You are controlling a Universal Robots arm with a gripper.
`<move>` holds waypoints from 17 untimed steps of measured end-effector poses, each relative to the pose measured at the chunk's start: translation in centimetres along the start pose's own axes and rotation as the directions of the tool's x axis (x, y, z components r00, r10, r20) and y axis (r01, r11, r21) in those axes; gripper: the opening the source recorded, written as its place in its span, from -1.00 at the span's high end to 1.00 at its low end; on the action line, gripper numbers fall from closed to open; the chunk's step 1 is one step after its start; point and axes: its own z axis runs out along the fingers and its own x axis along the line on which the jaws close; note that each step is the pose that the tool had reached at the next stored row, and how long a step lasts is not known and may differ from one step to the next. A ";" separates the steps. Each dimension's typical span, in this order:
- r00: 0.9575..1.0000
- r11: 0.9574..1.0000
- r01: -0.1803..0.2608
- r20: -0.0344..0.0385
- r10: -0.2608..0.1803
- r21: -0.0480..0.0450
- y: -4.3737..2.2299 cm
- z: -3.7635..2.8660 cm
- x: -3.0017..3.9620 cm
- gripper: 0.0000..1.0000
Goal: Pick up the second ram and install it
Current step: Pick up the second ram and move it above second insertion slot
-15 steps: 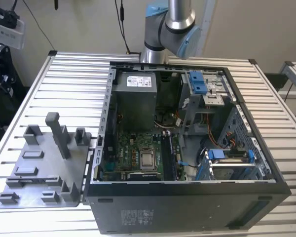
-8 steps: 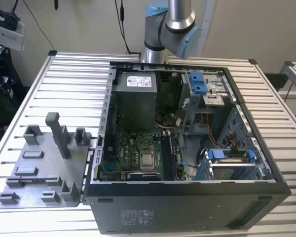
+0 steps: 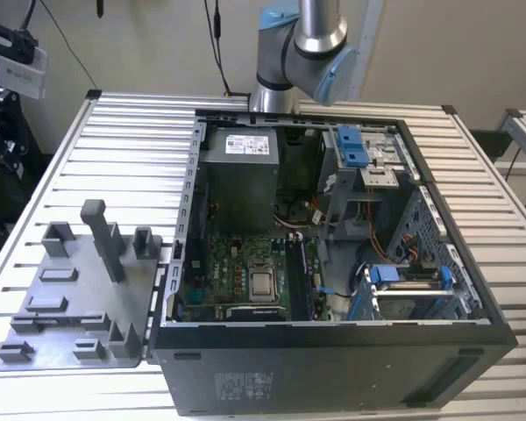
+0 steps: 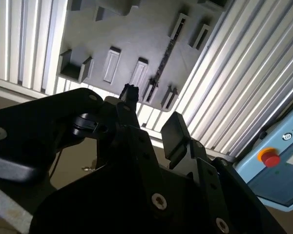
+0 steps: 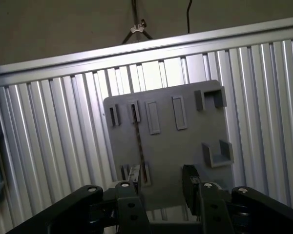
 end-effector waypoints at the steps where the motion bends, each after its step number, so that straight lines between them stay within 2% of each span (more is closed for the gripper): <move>1: 1.000 1.000 0.000 0.000 0.000 -0.001 0.00 0.08 0.00 0.04; 17: 1.000 1.000 0.000 -0.003 0.000 -0.010 -0.04 1.35 0.01 0.04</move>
